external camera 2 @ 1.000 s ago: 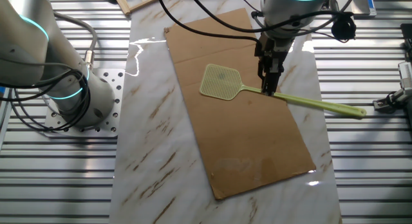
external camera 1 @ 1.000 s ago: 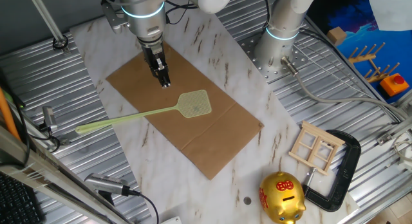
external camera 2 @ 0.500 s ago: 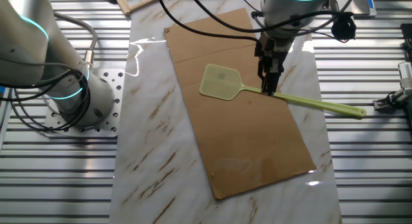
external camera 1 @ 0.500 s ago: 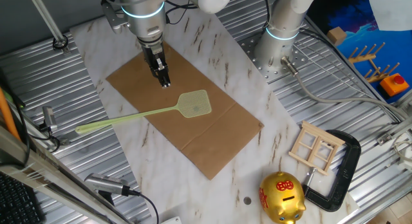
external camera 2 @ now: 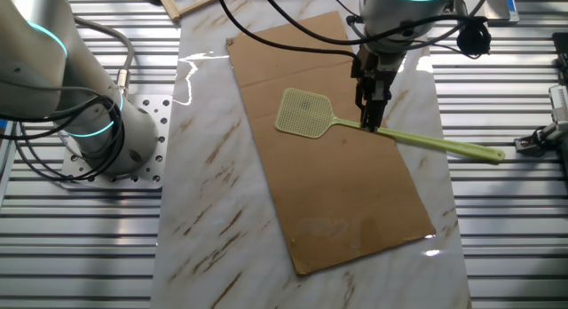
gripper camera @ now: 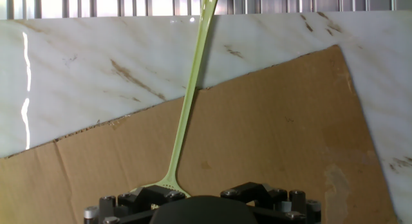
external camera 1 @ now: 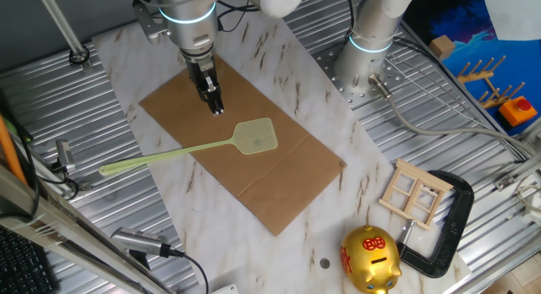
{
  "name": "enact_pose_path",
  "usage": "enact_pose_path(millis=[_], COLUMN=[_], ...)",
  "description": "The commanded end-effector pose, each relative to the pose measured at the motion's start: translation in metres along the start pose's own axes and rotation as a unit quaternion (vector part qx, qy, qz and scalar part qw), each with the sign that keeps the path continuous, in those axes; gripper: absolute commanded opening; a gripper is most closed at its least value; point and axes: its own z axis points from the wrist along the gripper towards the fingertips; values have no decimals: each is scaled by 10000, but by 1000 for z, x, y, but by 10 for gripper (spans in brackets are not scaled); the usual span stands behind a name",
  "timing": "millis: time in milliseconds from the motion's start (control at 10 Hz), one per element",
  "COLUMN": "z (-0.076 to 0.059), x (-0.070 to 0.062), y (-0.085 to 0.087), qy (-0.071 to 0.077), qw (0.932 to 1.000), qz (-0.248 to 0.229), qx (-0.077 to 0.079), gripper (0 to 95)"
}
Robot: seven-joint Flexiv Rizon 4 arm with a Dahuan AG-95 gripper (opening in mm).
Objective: Swat with a flyswatter
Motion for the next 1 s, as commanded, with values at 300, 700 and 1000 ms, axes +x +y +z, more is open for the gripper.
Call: enact_pose_path(millis=[300,700,1000], z=[0,0,0], x=[0,0,0], y=[0,0,0], qy=[-7,-3,-18], qw=[9999,9999,9997], qz=[-136,-138,-196], qx=[-83,-74,-127], gripper=[0,0,0])
